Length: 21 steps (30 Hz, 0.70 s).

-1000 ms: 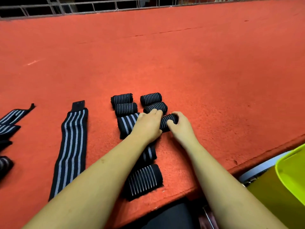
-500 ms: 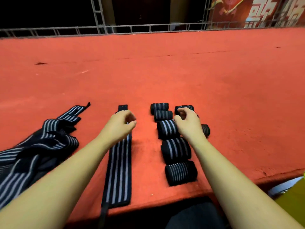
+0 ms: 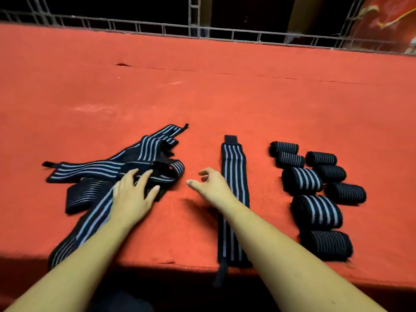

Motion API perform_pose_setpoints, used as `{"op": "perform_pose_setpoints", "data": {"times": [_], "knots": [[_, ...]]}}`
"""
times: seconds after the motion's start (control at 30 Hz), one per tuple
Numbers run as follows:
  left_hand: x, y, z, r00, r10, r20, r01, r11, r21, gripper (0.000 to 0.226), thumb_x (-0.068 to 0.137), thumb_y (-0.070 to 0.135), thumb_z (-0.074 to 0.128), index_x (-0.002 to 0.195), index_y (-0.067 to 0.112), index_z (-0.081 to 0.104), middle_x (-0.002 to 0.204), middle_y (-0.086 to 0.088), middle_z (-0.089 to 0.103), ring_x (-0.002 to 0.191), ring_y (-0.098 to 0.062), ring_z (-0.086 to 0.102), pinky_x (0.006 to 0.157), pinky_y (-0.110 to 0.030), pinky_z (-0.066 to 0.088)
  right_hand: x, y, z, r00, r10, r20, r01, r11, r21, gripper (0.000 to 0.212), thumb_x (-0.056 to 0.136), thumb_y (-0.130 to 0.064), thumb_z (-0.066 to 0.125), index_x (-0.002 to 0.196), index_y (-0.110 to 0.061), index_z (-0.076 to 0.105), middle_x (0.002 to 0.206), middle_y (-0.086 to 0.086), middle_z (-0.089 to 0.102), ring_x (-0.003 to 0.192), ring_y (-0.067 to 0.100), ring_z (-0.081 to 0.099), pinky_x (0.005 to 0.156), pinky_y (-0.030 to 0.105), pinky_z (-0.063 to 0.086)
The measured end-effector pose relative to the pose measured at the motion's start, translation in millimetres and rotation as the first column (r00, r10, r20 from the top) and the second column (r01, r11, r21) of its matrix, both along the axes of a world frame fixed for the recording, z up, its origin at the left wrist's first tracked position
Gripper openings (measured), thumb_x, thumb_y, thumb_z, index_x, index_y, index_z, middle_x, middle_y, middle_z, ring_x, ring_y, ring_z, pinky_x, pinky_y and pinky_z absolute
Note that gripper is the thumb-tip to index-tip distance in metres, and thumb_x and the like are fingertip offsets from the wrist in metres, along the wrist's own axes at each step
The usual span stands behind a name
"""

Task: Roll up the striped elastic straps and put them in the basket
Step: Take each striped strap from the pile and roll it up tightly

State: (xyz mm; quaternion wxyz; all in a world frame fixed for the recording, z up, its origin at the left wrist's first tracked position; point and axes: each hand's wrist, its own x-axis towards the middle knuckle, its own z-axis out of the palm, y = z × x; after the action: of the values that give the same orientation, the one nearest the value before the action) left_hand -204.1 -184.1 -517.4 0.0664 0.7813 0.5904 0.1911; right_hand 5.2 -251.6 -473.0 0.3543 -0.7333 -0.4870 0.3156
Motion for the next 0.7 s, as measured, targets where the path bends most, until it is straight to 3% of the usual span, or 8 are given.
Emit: {"op": "perform_pose_setpoints", "data": {"times": [0.1, 0.2, 0.3, 0.37, 0.47, 0.57, 0.63, 0.7], "knots": [[-4.6, -0.7, -8.7, 0.999, -0.051, -0.011, 0.052, 0.997, 0.058, 0.054, 0.092, 0.056, 0.032, 0.136, 0.037, 0.057, 0.142, -0.016, 0.046, 0.133, -0.031, 0.042, 0.111, -0.052, 0.030, -24.1, 26.4, -16.0, 0.996, -0.045, -0.074, 0.044, 0.999, -0.008, 0.058, 0.083, -0.052, 0.069, 0.117, -0.006, 0.058, 0.110, 0.018, 0.068, 0.101, 0.033, 0.068, 0.092, 0.049, 0.054], [-4.5, -0.4, -8.7, 0.997, -0.070, 0.015, 0.069, 0.995, 0.067, 0.049, 0.093, 0.055, 0.032, 0.133, 0.043, 0.058, 0.142, -0.015, 0.045, 0.133, -0.030, 0.041, 0.112, -0.052, 0.028, -40.5, 42.9, -20.4, 0.994, -0.085, -0.071, 0.085, 0.996, 0.005, 0.040, 0.085, -0.052, 0.067, 0.095, -0.017, 0.053, 0.102, 0.015, 0.070, 0.096, 0.034, 0.068, 0.087, 0.049, 0.054], [-5.7, 1.4, -11.7, 0.996, -0.088, 0.033, 0.085, 0.993, 0.084, 0.048, 0.092, 0.054, 0.035, 0.133, 0.044, 0.057, 0.141, -0.012, 0.045, 0.133, -0.029, 0.040, 0.112, -0.052, 0.027, -46.1, 50.9, -19.6, 0.985, -0.063, 0.161, 0.070, 0.997, -0.041, 0.044, 0.088, -0.050, 0.058, 0.114, -0.015, 0.058, 0.117, 0.010, 0.067, 0.111, 0.030, 0.062, 0.094, 0.043, 0.050], [-5.6, 1.7, -12.4, 0.994, -0.084, 0.064, 0.077, 0.992, 0.105, 0.046, 0.093, 0.051, 0.042, 0.135, 0.038, 0.056, 0.140, -0.010, 0.045, 0.133, -0.028, 0.040, 0.114, -0.051, 0.027, -44.9, 53.7, -18.6, 0.972, -0.064, 0.227, 0.080, 0.995, -0.065, 0.031, 0.090, -0.033, 0.051, 0.115, -0.018, 0.062, 0.116, 0.010, 0.068, 0.111, 0.031, 0.062, 0.093, 0.039, 0.050], [-4.7, 1.6, -12.6, 0.983, -0.076, 0.169, 0.055, 0.990, 0.128, 0.050, 0.091, 0.043, 0.058, 0.136, 0.024, 0.049, 0.133, -0.005, 0.047, 0.129, -0.026, 0.041, 0.112, -0.049, 0.029, -38.6, 54.4, -18.5, 0.983, -0.173, -0.063, 0.174, 0.985, 0.008, 0.025, 0.080, -0.023, 0.042, 0.087, -0.018, 0.065, 0.090, 0.015, 0.073, 0.087, 0.036, 0.070, 0.082, 0.049, 0.057], [-5.5, -0.9, -10.2, 0.958, -0.066, 0.278, 0.025, 0.988, 0.149, 0.051, 0.087, 0.036, 0.067, 0.129, 0.014, 0.048, 0.128, -0.006, 0.047, 0.123, -0.027, 0.042, 0.108, -0.047, 0.033, -25.5, 49.5, -9.5, 0.908, -0.208, -0.364, 0.251, 0.965, 0.074, 0.026, 0.098, -0.025, 0.048, 0.077, -0.020, 0.063, 0.090, 0.012, 0.074, 0.085, 0.032, 0.071, 0.084, 0.051, 0.057], [-6.3, -1.4, -10.4, 0.950, -0.065, 0.304, 0.018, 0.988, 0.153, 0.057, 0.086, 0.031, 0.073, 0.132, 0.011, 0.046, 0.131, -0.010, 0.045, 0.125, -0.030, 0.040, 0.110, -0.048, 0.033, -11.9, 41.3, 9.8, 0.760, -0.207, -0.617, 0.343, 0.933, 0.110, 0.024, 0.102, -0.018, 0.049, 0.082, -0.016, 0.063, 0.090, 0.009, 0.072, 0.086, 0.027, 0.069, 0.089, 0.045, 0.056], [-6.3, -1.5, -9.9, 0.950, -0.056, 0.307, 0.012, 0.989, 0.144, 0.065, 0.086, 0.032, 0.073, 0.141, 0.012, 0.042, 0.136, -0.012, 0.046, 0.128, -0.032, 0.040, 0.111, -0.049, 0.032, 5.9, 33.4, 27.1, 0.503, -0.131, -0.855, 0.444, 0.887, 0.126, 0.017, 0.098, -0.006, 0.050, 0.087, -0.007, 0.062, 0.081, 0.009, 0.068, 0.076, 0.023, 0.067, 0.083, 0.043, 0.056]]}}
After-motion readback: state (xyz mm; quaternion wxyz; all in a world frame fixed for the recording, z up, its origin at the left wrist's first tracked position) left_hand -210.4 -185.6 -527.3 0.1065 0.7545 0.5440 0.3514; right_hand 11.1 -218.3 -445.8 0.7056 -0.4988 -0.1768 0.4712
